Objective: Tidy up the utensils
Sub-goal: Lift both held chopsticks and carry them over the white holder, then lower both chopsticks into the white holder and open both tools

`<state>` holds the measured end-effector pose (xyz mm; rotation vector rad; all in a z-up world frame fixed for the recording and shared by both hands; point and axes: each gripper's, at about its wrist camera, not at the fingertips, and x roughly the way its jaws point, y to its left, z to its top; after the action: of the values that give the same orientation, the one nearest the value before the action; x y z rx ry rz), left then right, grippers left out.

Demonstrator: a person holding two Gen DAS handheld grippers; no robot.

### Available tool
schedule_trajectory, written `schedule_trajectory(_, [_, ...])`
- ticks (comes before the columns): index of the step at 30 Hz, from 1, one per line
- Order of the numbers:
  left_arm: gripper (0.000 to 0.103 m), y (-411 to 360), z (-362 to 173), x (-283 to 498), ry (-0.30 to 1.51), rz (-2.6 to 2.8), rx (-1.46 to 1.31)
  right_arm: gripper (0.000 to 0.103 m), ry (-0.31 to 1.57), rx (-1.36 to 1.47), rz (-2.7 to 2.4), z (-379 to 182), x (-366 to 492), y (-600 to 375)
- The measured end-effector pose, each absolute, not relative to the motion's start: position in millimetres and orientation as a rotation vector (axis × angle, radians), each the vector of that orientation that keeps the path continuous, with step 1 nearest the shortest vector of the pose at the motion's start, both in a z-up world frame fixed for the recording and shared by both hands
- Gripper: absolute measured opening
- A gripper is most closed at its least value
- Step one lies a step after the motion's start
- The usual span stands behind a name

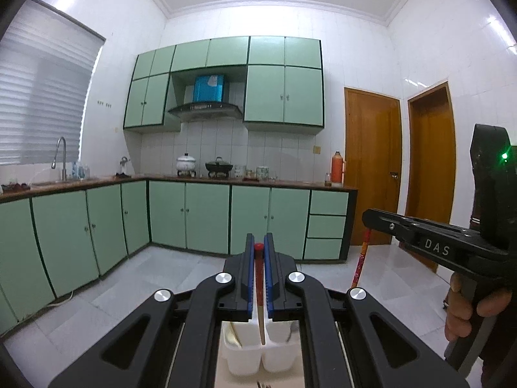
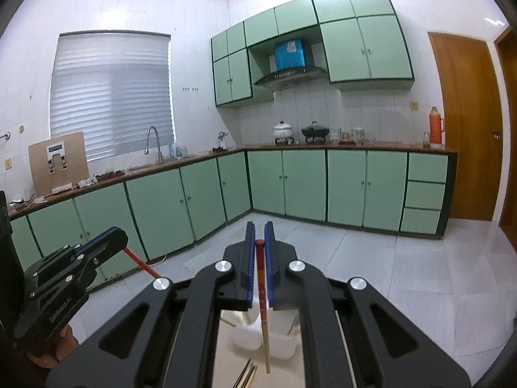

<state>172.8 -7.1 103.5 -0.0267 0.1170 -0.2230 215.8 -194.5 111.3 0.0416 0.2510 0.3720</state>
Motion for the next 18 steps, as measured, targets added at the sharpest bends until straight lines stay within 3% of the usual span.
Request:
schedule_trajectory(9, [0.005, -13.5, 84.3, 239.6, 0.189, -0.209, -0.004, 0.005, 0.207, 0.079, 0.347, 105.4, 278.7, -193.9])
schedule_trajectory(18, [0.005, -17.9, 42.7, 292.3, 0.273, -0.200, 0.015, 0.005, 0.310, 0.073, 0.319, 50.5, 335.9, -187.1])
